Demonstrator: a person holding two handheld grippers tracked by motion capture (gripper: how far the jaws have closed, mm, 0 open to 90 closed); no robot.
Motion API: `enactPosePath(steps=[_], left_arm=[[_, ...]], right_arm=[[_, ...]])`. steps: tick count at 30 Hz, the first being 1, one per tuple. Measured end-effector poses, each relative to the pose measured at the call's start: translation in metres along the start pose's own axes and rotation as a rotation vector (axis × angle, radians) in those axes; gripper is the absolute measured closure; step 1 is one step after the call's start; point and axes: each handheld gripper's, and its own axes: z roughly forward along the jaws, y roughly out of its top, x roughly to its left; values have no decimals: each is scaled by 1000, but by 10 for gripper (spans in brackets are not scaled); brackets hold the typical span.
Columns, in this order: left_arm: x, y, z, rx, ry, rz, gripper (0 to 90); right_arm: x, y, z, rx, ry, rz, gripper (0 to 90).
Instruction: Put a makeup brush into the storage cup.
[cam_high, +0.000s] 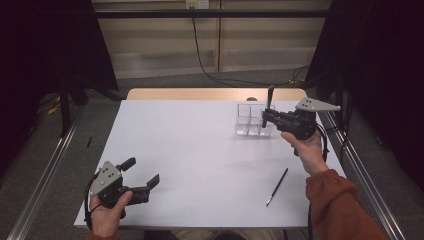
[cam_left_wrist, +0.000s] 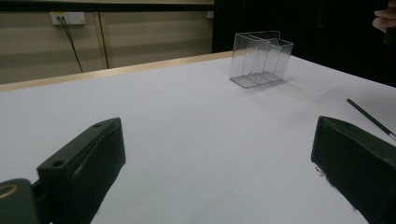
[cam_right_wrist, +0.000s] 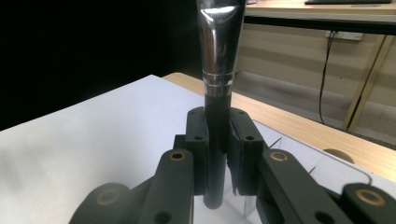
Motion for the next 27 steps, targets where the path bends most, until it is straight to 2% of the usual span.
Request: enactPosePath(steps=[11, 27], left_arm=[[-1, 0, 0, 6, -5, 5, 31], [0, 1, 0, 8, 0, 17, 30]], right_arm=[[-14, 10, 13, -1, -45, 1, 796], [-33, 8, 33, 24, -115, 22, 796]])
